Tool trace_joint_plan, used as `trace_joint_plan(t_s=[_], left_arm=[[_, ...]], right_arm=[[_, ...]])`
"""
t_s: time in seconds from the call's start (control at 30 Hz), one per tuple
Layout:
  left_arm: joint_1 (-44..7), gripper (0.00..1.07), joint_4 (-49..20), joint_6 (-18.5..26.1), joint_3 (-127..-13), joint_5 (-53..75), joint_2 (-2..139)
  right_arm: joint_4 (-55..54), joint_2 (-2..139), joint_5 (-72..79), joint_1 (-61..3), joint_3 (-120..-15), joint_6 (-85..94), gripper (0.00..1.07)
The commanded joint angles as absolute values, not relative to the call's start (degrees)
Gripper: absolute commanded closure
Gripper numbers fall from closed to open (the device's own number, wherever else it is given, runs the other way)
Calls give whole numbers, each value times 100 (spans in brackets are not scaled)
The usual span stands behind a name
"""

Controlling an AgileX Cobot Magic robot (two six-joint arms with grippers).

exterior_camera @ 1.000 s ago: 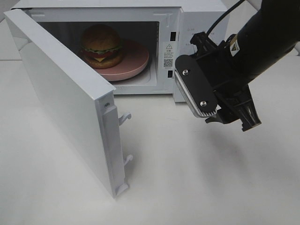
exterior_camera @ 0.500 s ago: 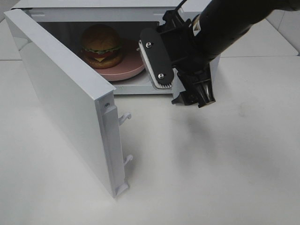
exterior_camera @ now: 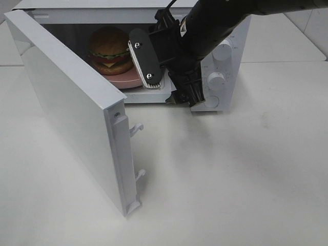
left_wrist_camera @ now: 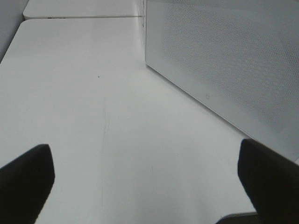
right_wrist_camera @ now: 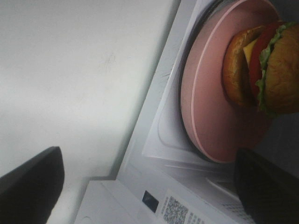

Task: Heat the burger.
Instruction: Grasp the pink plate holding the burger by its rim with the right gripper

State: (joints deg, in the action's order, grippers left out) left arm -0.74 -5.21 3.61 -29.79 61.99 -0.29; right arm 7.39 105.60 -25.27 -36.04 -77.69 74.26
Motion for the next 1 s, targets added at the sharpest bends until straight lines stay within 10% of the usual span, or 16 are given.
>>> trace_joint_plan(t_s=[0.03, 1.0], left_arm=[[-52, 6, -533, 332, -2962, 6131, -63], [-52, 6, -533, 332, -2962, 6131, -63]], right_arm=[[756, 10714, -2464, -3690, -7930, 7494, 14], [596, 12977, -2361, -3610, -10176, 7002, 20]])
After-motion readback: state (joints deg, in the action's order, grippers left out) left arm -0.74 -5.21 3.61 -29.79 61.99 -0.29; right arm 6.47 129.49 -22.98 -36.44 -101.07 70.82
